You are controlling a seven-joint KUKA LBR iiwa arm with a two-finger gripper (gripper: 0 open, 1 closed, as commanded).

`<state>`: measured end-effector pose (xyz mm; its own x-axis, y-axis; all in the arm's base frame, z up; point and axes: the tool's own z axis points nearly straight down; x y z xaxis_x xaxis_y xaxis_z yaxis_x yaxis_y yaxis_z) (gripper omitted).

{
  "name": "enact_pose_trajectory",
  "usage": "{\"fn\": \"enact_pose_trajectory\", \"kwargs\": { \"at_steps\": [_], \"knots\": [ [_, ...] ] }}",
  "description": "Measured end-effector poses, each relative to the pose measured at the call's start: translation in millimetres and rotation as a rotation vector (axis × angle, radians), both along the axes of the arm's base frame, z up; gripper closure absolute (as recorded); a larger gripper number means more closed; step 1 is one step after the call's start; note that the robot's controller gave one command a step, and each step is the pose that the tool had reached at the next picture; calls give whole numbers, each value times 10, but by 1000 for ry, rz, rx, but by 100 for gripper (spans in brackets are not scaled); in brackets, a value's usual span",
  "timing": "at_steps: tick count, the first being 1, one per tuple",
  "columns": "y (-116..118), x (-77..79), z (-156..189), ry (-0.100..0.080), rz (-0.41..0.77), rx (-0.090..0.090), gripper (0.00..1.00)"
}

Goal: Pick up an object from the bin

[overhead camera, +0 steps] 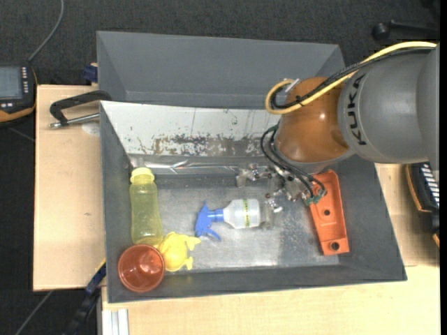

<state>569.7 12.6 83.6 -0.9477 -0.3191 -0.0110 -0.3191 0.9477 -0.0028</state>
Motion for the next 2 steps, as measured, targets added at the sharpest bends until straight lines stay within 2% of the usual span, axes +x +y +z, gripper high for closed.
{"fn": "enact_pose_trajectory", "kwargs": {
  "at_steps": [1, 2],
  "knots": [
    [153, -43, -150, 4, 14, 1, 0],
    [279, 275, 9, -6, 45, 1, 100]
  ]
}}
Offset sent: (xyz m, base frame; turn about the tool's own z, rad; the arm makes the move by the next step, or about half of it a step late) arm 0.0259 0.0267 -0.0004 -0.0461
